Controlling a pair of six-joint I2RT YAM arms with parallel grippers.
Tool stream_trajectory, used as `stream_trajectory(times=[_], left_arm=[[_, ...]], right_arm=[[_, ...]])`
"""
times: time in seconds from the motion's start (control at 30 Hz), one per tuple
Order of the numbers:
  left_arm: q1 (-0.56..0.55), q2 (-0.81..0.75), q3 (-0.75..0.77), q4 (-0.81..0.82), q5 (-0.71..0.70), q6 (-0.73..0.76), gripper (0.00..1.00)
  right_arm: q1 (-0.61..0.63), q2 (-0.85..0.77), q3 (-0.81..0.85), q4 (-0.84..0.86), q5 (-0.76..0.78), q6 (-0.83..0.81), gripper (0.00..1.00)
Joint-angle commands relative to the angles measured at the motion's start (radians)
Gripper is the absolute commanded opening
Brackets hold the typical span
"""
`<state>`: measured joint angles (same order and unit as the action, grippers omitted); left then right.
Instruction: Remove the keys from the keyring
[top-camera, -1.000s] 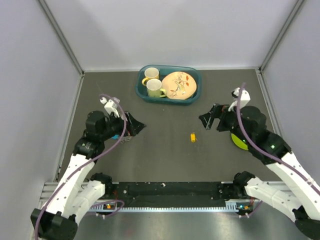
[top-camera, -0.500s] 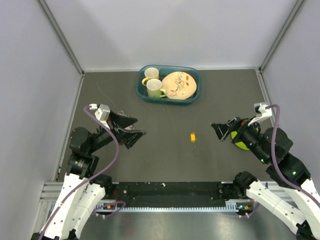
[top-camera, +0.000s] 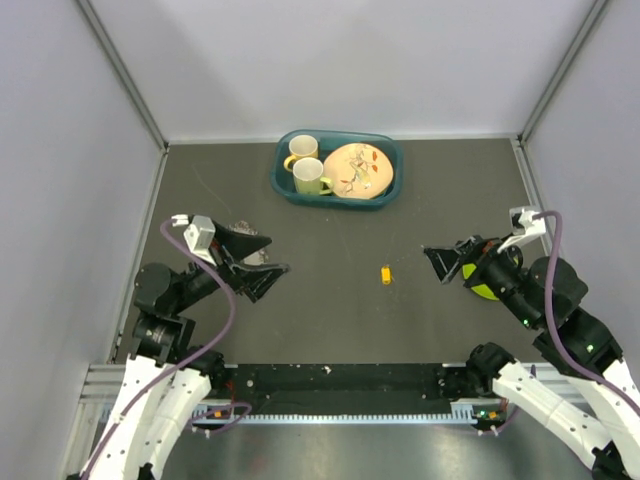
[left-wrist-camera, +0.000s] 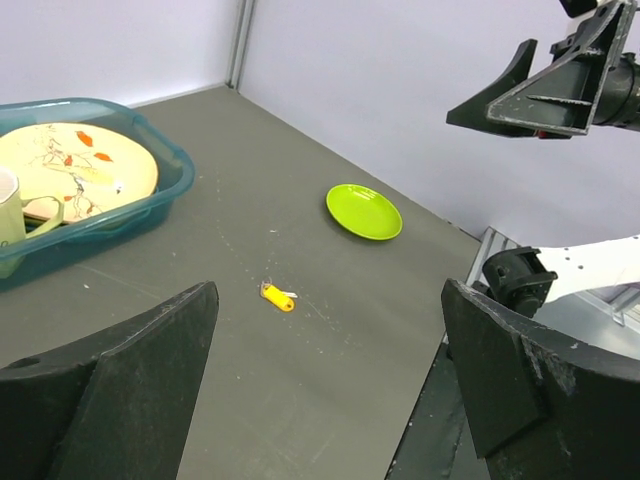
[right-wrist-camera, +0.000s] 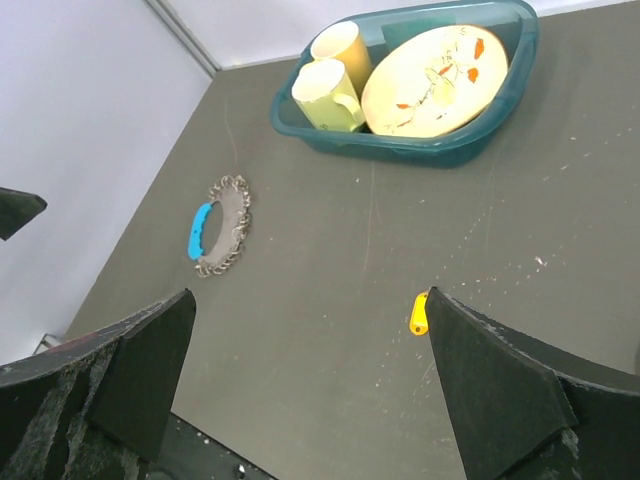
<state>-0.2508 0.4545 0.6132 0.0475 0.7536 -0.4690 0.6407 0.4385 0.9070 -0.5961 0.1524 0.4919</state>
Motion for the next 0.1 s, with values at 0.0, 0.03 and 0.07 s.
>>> stream_trajectory(times=[0.0, 0.03, 0.07], left_arm=[[-0.002, -0.016, 0.017, 0.012, -0.022, 0.030, 0.99], [-0.002, -0.016, 0.017, 0.014, -0.022, 0.029, 0.99], [-0.002, -0.017, 0.017, 0.015, -0.022, 0.026, 0.99]], right_arm=[[-0.006, -0.007, 0.010, 0.018, -0.004, -0.003, 0.99], [-0.006, -0.007, 0.013, 0.018, -0.004, -0.001, 0.99], [-0.006, -0.007, 0.015, 0.016, -0.005, -0.001, 0.99]])
